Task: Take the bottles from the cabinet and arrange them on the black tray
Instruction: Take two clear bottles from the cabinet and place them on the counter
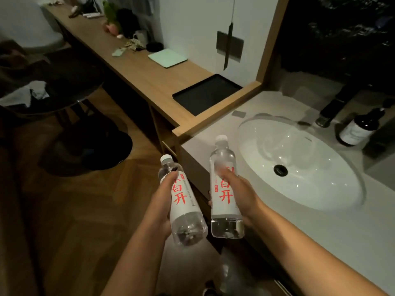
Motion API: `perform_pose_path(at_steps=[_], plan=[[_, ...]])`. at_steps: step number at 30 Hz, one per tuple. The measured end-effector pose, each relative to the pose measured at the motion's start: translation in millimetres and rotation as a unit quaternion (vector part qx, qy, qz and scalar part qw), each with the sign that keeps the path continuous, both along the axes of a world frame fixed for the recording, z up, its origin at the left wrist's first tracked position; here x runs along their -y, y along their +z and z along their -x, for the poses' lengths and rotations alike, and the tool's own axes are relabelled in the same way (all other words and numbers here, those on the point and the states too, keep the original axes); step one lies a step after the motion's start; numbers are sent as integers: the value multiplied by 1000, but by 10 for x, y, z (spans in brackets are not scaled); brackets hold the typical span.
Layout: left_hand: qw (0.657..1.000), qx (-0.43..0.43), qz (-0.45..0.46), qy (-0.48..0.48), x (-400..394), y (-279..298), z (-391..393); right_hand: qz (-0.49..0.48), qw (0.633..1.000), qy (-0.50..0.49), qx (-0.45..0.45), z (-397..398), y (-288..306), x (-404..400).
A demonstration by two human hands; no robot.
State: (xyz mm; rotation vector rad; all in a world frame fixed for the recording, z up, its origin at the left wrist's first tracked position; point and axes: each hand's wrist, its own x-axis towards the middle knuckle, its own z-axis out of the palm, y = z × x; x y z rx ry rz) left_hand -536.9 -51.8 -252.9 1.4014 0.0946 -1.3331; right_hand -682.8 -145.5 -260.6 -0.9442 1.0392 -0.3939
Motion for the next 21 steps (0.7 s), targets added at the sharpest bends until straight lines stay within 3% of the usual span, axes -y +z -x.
perform_pose_path(at_steps=[7,21], plan=[[998,-15,6,-61,414,27,-1022,26,999,-11,-35,-1011,-56,284],[982,36,-5,-186,1316,189,-2808,-44,990,-123,43,-2617,-1,813]])
